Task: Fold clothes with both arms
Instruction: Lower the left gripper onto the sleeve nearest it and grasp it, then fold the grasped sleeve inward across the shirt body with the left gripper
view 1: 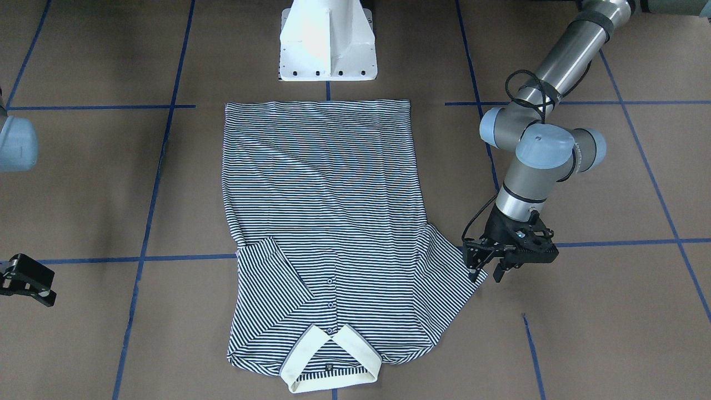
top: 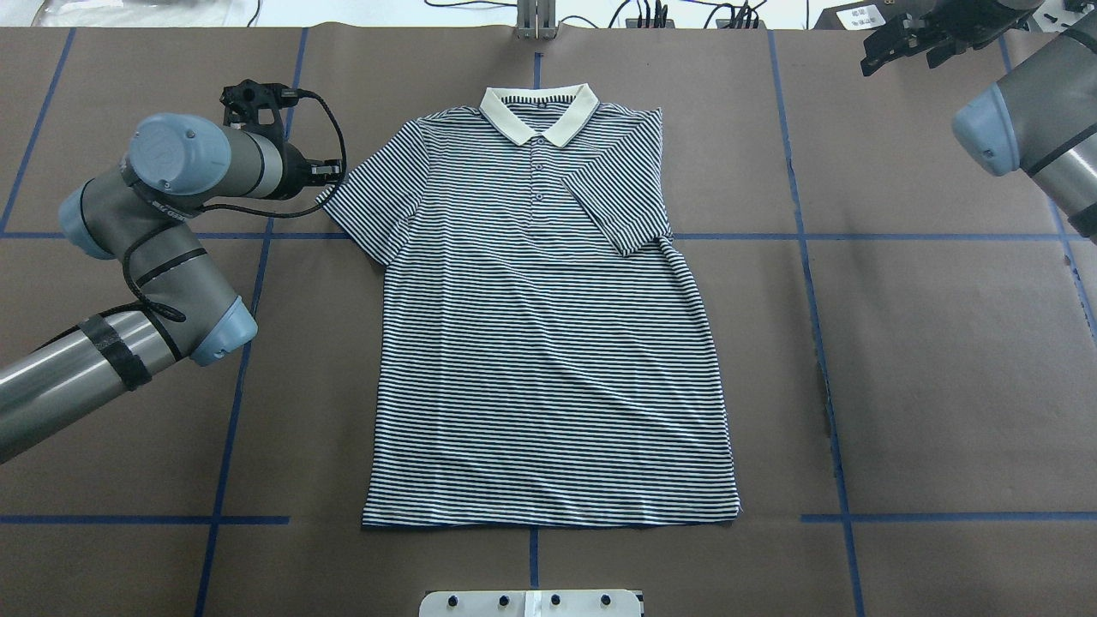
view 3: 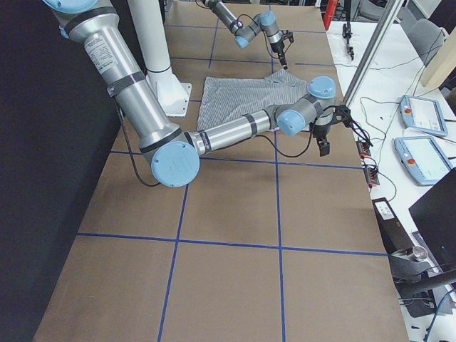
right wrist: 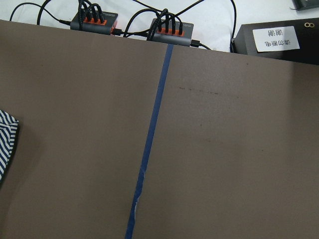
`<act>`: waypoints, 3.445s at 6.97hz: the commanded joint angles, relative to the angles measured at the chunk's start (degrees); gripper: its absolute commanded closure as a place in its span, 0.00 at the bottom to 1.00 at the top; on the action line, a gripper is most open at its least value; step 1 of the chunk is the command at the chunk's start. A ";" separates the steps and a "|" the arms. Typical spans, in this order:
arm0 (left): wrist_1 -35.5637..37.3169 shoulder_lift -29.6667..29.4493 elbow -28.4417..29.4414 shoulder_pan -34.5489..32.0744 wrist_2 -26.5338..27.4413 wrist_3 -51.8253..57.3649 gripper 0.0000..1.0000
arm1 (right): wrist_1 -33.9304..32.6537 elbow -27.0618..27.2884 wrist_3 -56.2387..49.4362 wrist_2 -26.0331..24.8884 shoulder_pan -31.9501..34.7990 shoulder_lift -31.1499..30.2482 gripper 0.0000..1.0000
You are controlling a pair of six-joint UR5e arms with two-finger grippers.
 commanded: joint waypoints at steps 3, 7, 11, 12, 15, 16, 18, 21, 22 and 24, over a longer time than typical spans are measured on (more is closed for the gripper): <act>-0.04 -0.30 1.19 1.39 0.81 0.51 0.41 | 0.00 -0.10 -0.05 -0.16 -0.08 -0.22 0.00; -0.04 -0.39 1.02 1.65 0.73 0.34 0.86 | 0.00 -0.01 -0.05 -0.16 -0.08 -0.48 0.00; 2.65 -2.31 -0.82 1.74 0.73 0.34 1.00 | 0.00 -0.01 0.03 -0.16 0.00 -0.48 0.00; 7.64 -4.76 -2.13 1.83 0.73 0.25 1.00 | 0.00 -0.01 0.03 -0.16 -0.08 -0.48 0.00; 20.31 -14.77 -1.80 4.10 0.73 -3.94 1.00 | 0.00 -0.01 0.03 -0.25 -0.08 -0.48 0.00; 20.95 -17.67 0.38 5.25 0.73 -6.41 1.00 | 0.00 -0.01 0.03 -0.25 -0.08 -0.57 0.00; 20.87 -22.45 6.11 7.36 0.90 -9.33 1.00 | 0.00 -0.10 0.12 -0.34 -0.08 -0.48 0.00; 20.87 -22.36 5.59 7.37 0.99 -1.73 0.00 | 0.00 1.99 0.73 -0.16 -0.95 -0.74 0.00; 20.96 -22.10 4.28 7.37 0.55 -0.47 0.00 | 0.00 4.79 4.91 -0.34 -3.57 -2.05 0.00; 20.96 -16.08 -4.29 7.19 -1.19 3.67 0.00 | -0.17 16.62 21.39 -2.69 -10.76 -6.52 0.00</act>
